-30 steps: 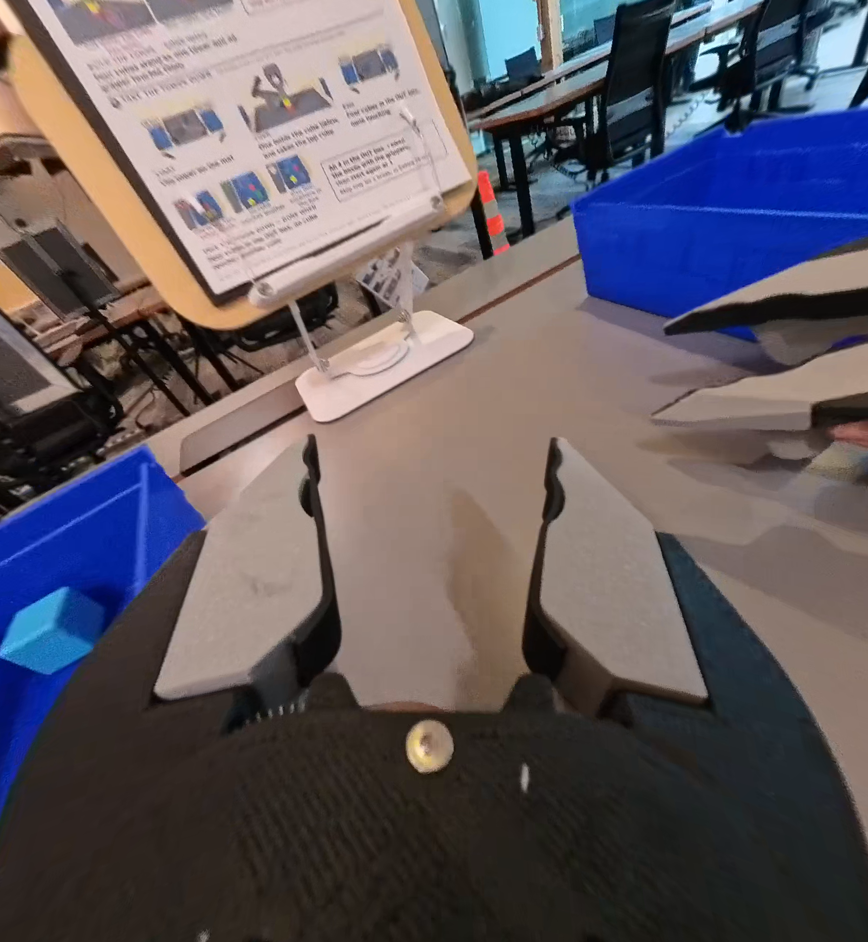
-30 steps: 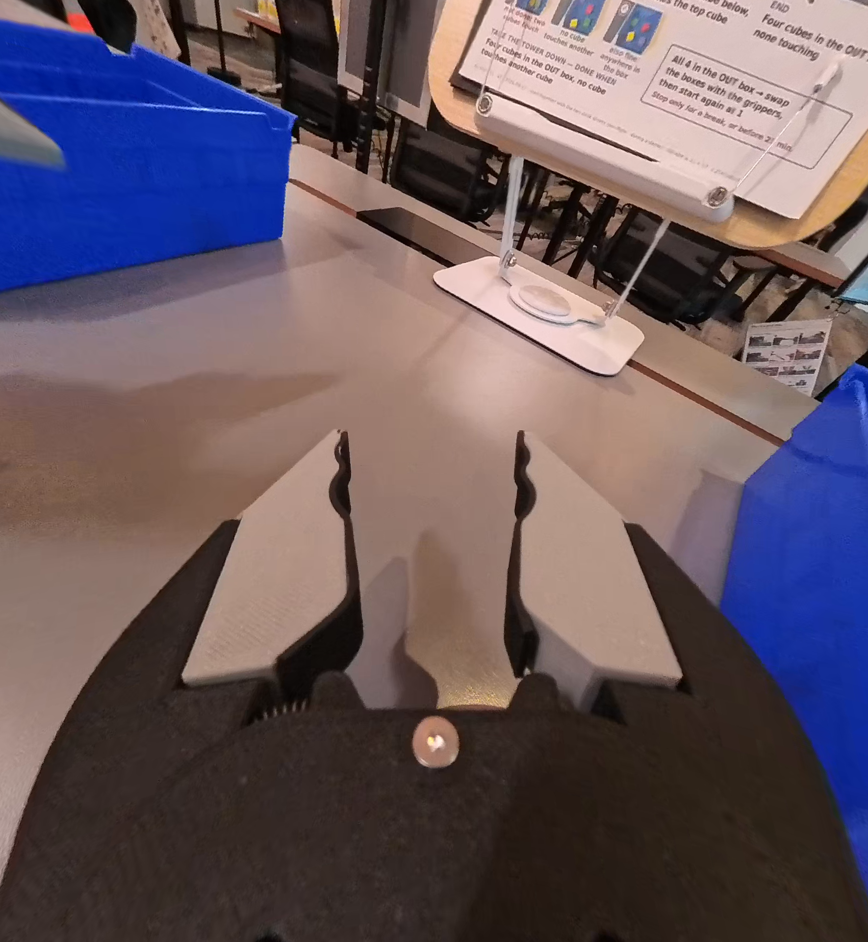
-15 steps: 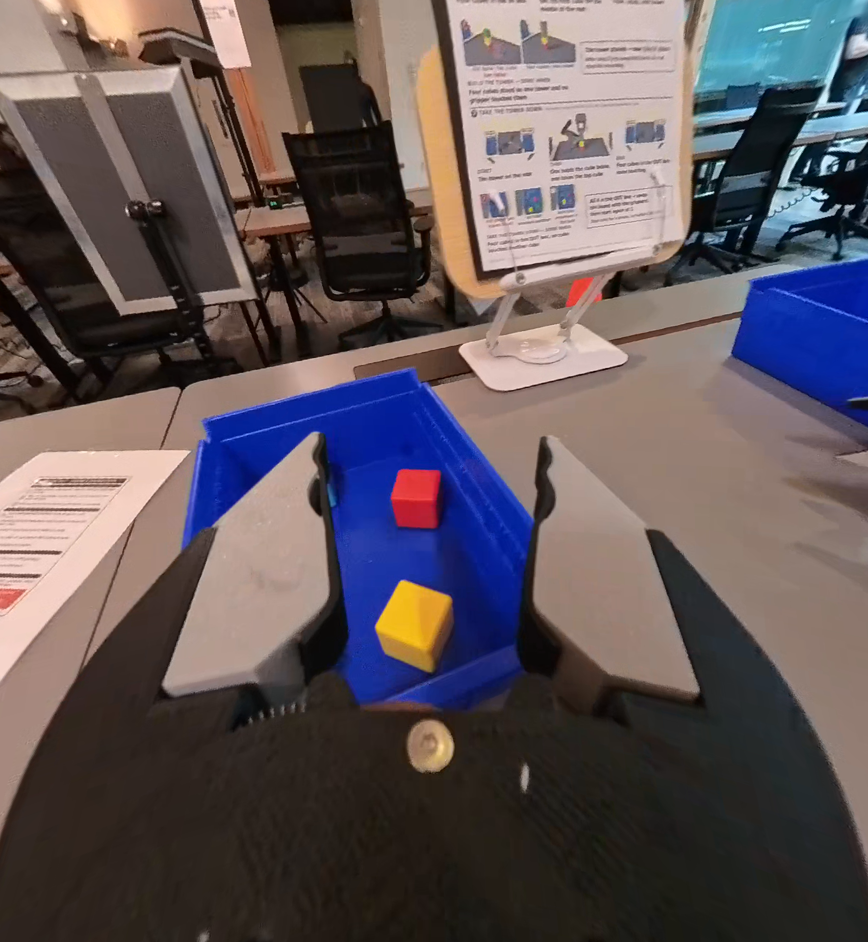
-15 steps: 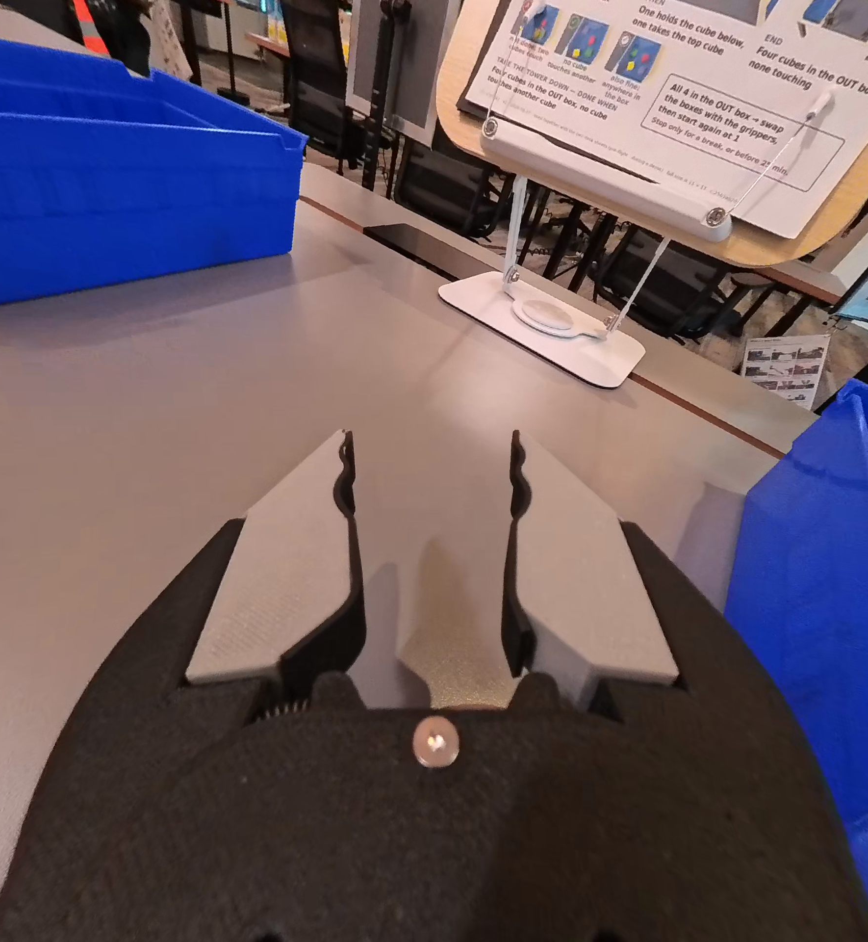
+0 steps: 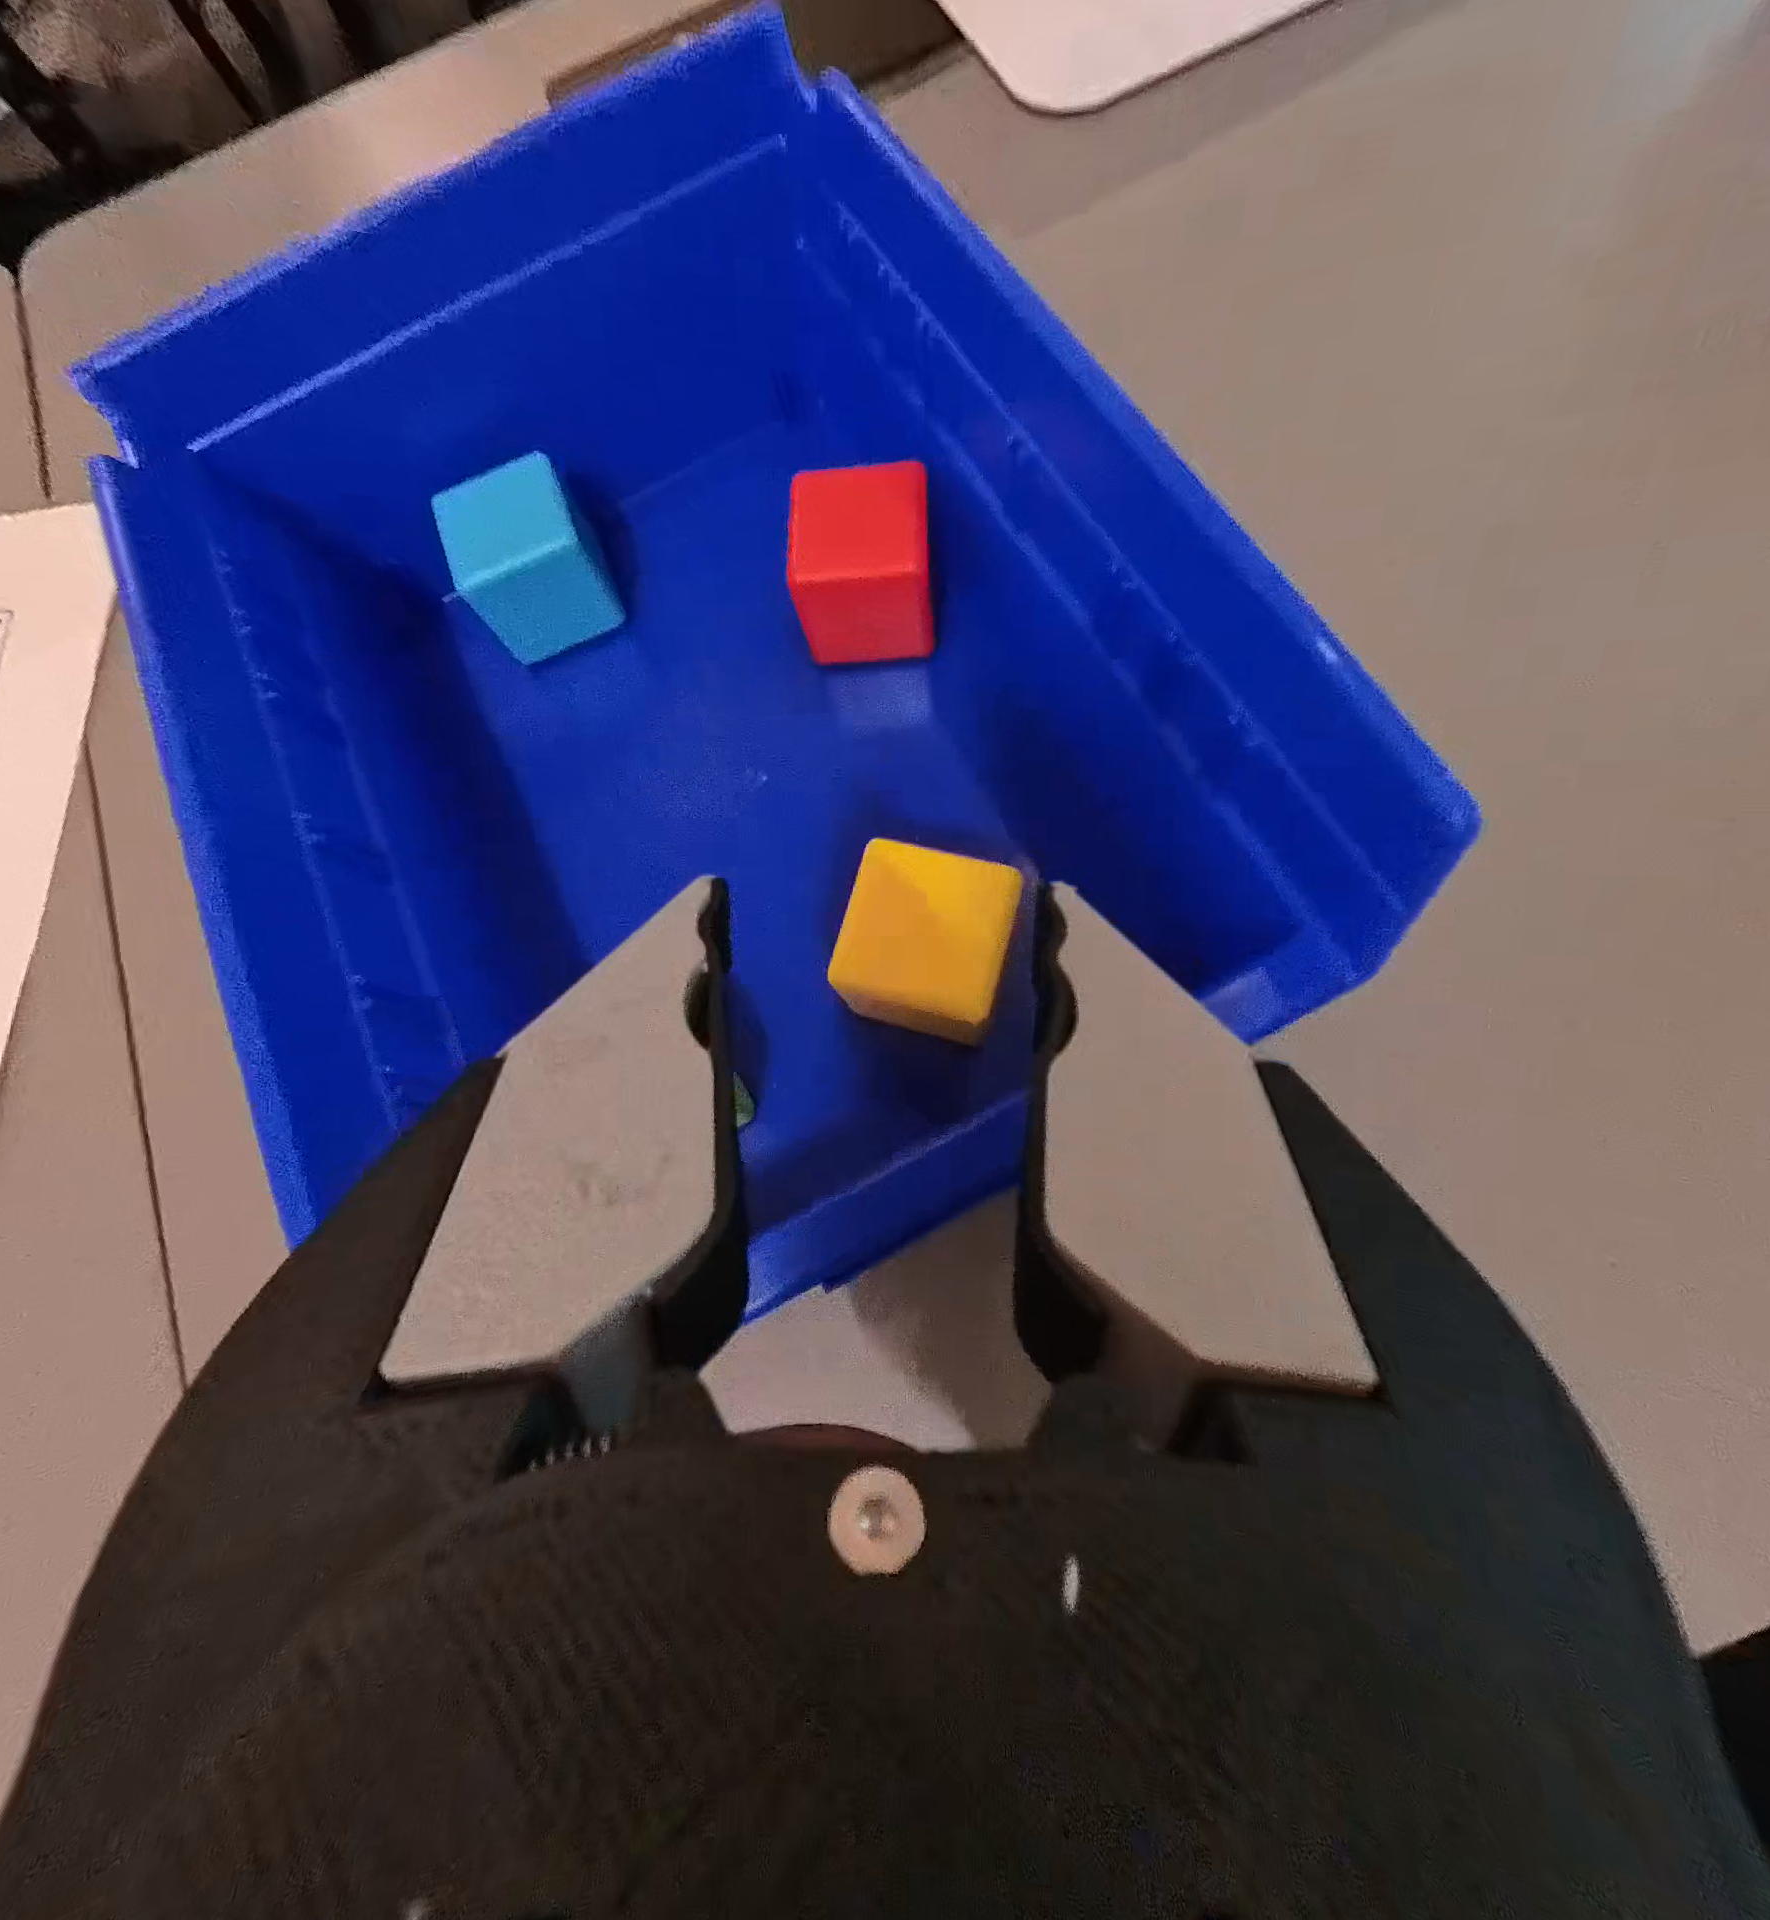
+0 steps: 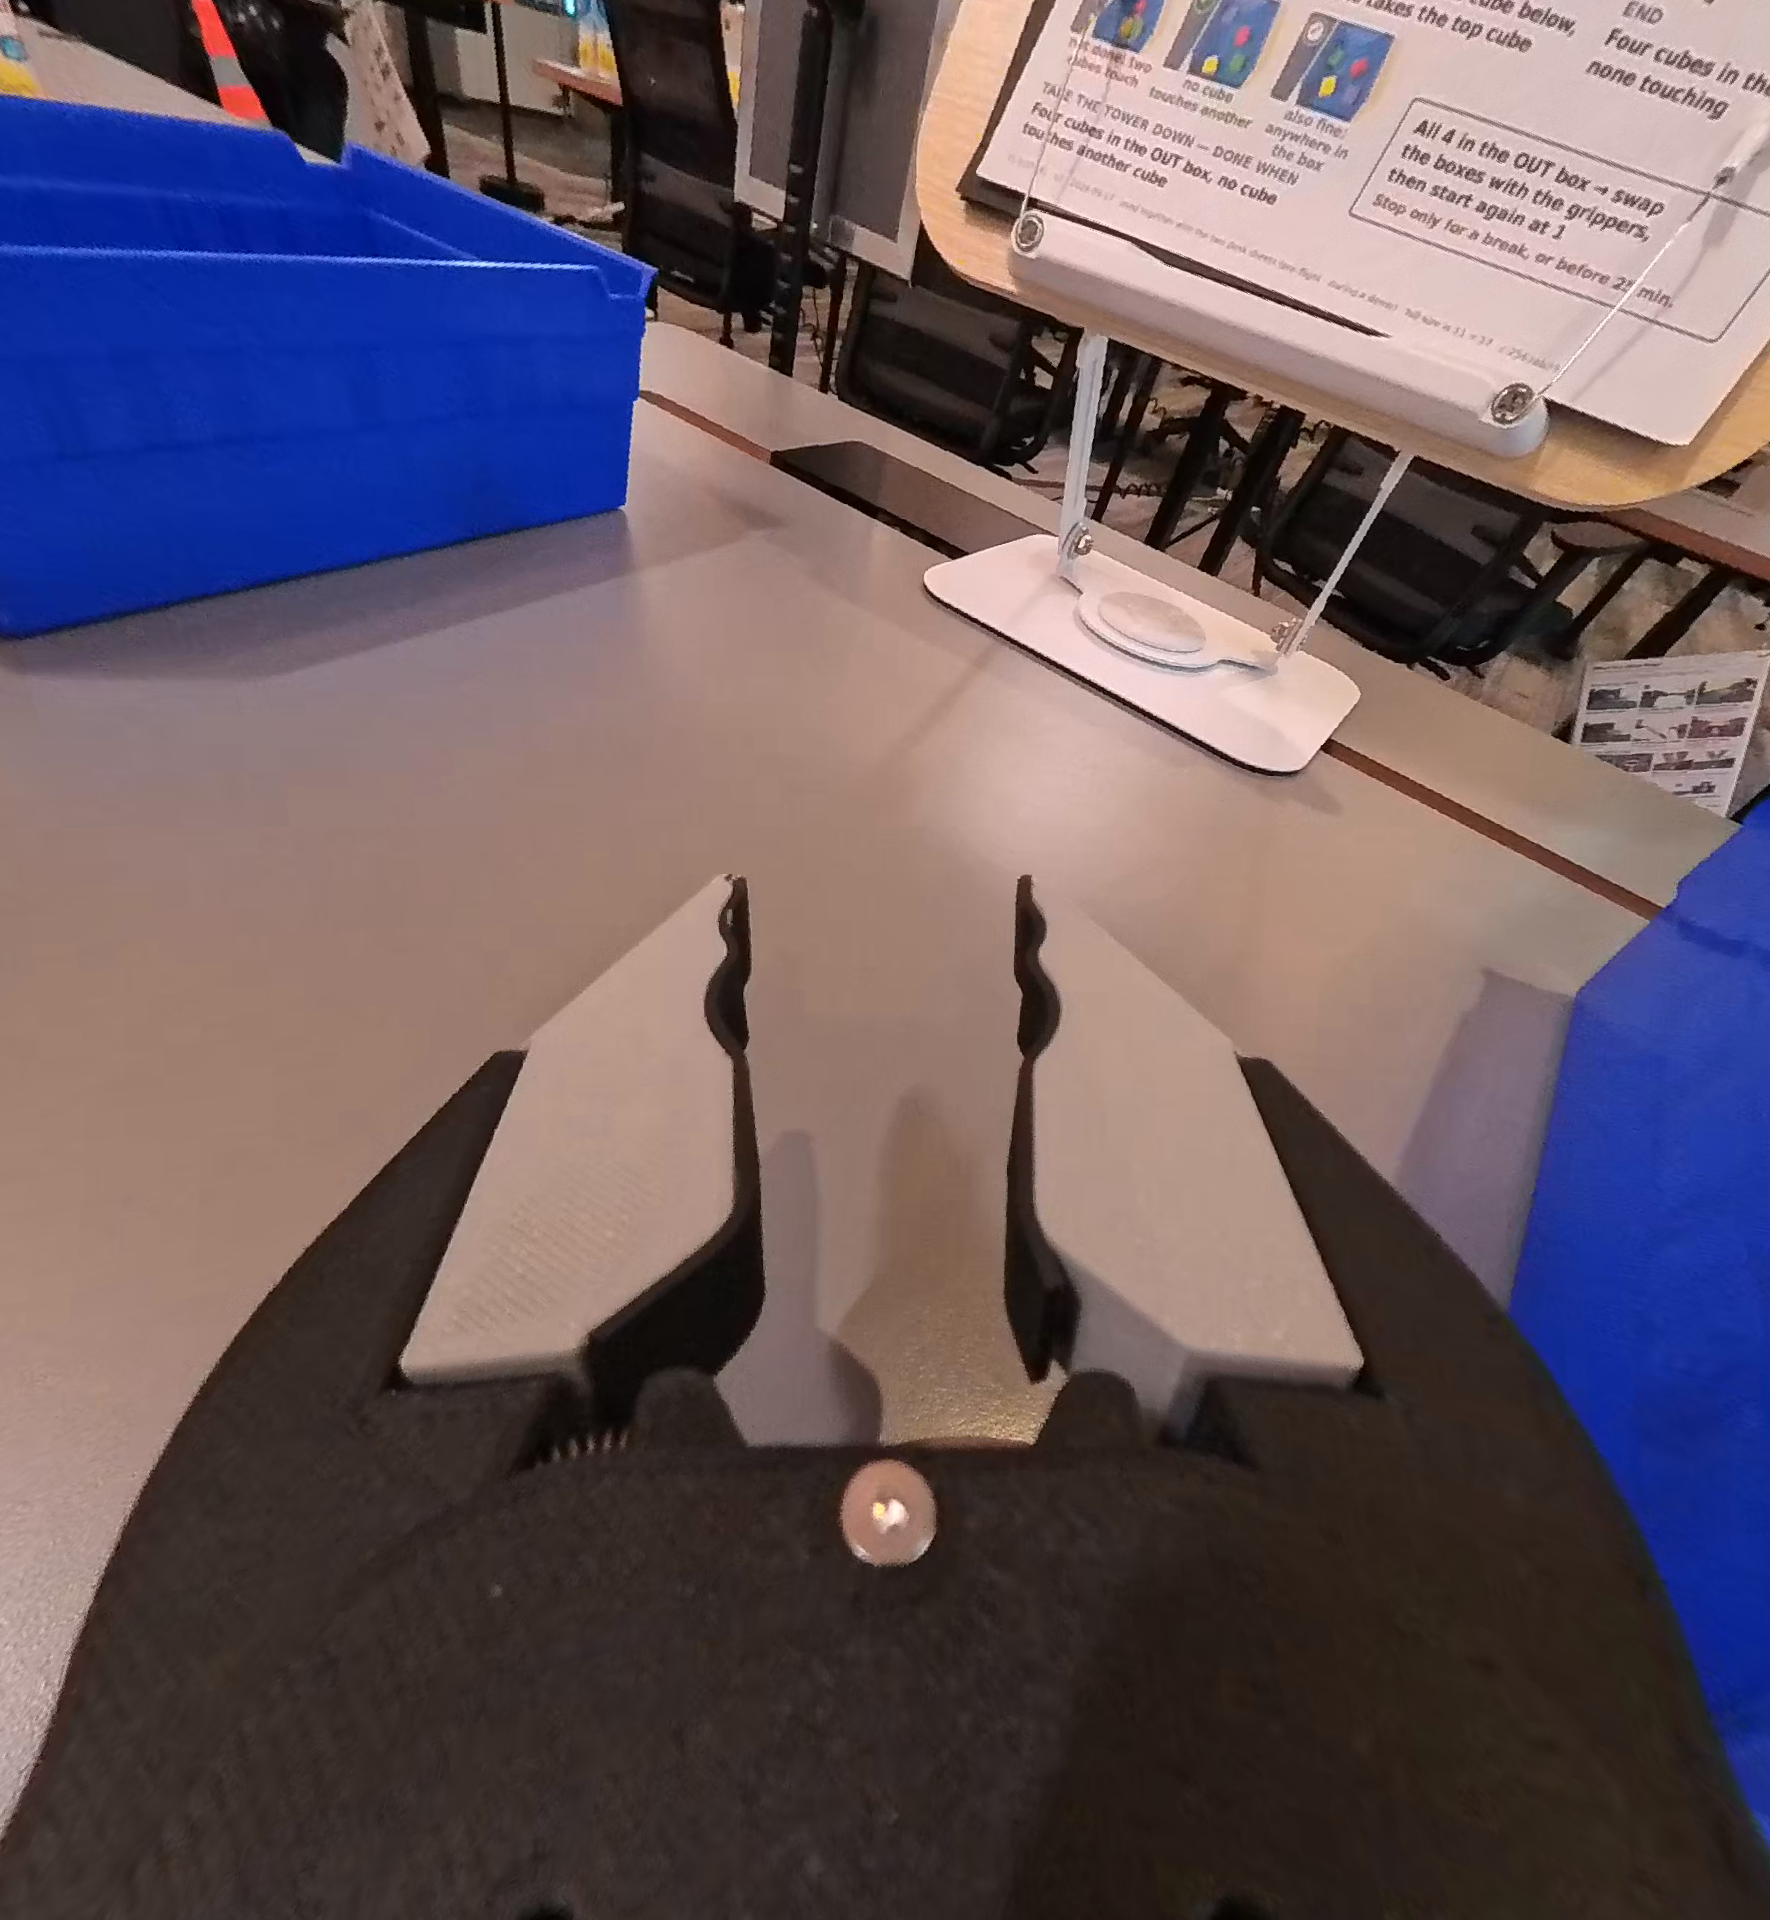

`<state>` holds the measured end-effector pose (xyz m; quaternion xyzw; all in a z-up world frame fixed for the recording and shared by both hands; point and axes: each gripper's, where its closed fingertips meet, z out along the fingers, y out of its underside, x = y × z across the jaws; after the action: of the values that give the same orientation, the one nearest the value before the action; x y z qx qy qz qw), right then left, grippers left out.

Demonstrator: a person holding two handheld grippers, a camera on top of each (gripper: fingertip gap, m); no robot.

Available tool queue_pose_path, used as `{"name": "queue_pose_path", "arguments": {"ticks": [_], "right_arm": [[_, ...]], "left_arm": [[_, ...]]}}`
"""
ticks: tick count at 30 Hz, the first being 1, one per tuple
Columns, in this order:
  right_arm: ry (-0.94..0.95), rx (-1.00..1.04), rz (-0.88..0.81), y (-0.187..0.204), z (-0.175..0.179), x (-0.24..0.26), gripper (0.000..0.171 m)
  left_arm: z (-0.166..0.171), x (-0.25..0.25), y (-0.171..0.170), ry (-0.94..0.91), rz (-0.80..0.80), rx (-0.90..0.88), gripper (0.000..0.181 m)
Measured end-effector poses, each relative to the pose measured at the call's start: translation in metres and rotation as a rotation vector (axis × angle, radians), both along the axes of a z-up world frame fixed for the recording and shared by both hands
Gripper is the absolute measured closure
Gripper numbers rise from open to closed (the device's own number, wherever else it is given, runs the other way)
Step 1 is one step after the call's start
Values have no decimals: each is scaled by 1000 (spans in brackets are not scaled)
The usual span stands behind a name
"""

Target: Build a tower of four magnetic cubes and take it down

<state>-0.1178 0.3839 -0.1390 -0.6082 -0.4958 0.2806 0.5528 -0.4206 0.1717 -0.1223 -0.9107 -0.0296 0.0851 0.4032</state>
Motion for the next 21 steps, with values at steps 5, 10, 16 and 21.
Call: {"name": "queue_pose_path", "arguments": {"ticks": [5,10,16,21], "right_arm": [[0,-5,1,0,0,0,124],[4,-9,1,1,0,0,125],[2,-3,3,0,1,0,126],[8,-5,2,0,2,1,128]], "left_arm": [[-33,1,6,-12,-70,-184,124],[-63,0,6,-68,-65,-320,123],[-64,12,16,-108,-103,-288,136],[-65,12,16,-92,-105,-305,137]]}}
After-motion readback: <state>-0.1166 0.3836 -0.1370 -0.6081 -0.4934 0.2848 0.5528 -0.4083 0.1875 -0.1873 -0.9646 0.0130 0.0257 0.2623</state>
